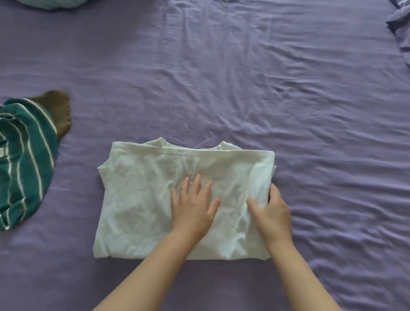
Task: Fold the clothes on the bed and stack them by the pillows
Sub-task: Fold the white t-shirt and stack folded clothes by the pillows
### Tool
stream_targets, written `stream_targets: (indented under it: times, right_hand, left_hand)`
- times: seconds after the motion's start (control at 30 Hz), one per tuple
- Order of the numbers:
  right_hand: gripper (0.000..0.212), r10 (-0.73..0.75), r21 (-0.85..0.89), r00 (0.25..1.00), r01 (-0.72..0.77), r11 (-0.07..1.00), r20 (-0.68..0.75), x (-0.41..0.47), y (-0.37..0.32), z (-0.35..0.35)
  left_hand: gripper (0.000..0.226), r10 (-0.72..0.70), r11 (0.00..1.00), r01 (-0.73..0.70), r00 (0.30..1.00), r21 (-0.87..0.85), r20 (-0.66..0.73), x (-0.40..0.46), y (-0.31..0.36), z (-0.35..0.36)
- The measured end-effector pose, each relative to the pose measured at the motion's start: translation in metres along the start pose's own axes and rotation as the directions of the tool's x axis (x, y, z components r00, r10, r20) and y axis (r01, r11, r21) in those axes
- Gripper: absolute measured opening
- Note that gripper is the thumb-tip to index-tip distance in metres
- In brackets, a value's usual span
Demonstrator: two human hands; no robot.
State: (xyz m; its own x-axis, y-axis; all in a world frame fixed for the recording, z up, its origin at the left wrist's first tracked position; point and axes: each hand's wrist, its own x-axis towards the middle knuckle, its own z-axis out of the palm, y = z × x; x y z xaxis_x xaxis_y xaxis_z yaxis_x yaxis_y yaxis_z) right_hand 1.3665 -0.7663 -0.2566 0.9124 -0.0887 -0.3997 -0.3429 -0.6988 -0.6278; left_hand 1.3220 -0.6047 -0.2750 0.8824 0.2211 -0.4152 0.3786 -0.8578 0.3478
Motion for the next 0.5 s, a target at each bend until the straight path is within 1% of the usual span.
stream_targets:
  times: [0.03,0.07,0.1,0.13,0.17,0.2,0.23,0.27,0.3,0.33,0.4,0.47,0.5]
  right_hand:
    - [0.039,-0.042,0.027,0.999,0.042,0.999,0.013,-0.005,-0.011,0.000]
    - [0.039,-0.095,0.045,0.995,0.094,0.995,0.028,-0.012,-0.022,0.001]
    - [0.041,-0.156,0.055,0.987,0.153,0.987,0.047,-0.018,-0.034,0.004]
    - [0.047,-0.216,0.057,0.974,0.213,0.975,0.067,-0.026,-0.046,0.010]
    - [0.055,-0.270,0.053,0.959,0.266,0.962,0.083,-0.033,-0.058,0.017]
    - [0.062,-0.317,0.052,0.944,0.313,0.948,0.096,-0.041,-0.069,0.025]
    - [0.066,-0.358,0.064,0.927,0.353,0.934,0.110,-0.048,-0.080,0.035]
    - [0.067,-0.394,0.092,0.910,0.384,0.919,0.128,-0.056,-0.090,0.045]
    - [0.067,-0.422,0.132,0.895,0.405,0.905,0.146,-0.063,-0.099,0.056]
    - [0.066,-0.442,0.174,0.882,0.415,0.893,0.164,-0.070,-0.108,0.066]
    - [0.063,-0.463,0.254,0.864,0.412,0.875,0.196,-0.083,-0.121,0.088]
    - [0.063,-0.474,0.322,0.855,0.397,0.859,0.211,-0.094,-0.131,0.107]
    - [0.062,-0.478,0.348,0.850,0.389,0.853,0.222,-0.099,-0.135,0.117]
  left_hand:
    - [0.051,-0.006,0.986,-0.001,0.999,-0.165,-0.041,-0.002,0.002,-0.007]
    - [0.048,-0.024,0.931,0.000,0.998,-0.366,-0.061,-0.003,0.005,-0.015]
    - [0.044,-0.048,0.821,0.018,0.998,-0.571,-0.038,-0.005,0.007,-0.025]
    - [0.040,-0.065,0.662,0.067,0.997,-0.747,0.032,-0.006,0.010,-0.038]
    - [0.036,-0.058,0.472,0.139,0.990,-0.870,0.127,-0.007,0.011,-0.052]
    - [0.032,-0.035,0.297,0.214,0.976,-0.931,0.214,-0.005,0.009,-0.064]
    - [0.031,-0.017,0.185,0.258,0.966,-0.948,0.260,-0.003,0.004,-0.075]
    - [0.030,-0.014,0.138,0.274,0.961,-0.952,0.275,0.000,-0.004,-0.085]
    - [0.029,-0.027,0.137,0.272,0.962,-0.952,0.271,0.003,-0.014,-0.095]
    - [0.026,-0.058,0.159,0.263,0.965,-0.952,0.257,0.006,-0.026,-0.103]
    - [0.020,-0.146,0.238,0.246,0.965,-0.940,0.216,0.010,-0.053,-0.115]
    - [0.020,-0.238,0.304,0.255,0.953,-0.918,0.186,0.014,-0.080,-0.123]
    - [0.022,-0.273,0.358,0.246,0.950,-0.901,0.151,0.016,-0.094,-0.126]
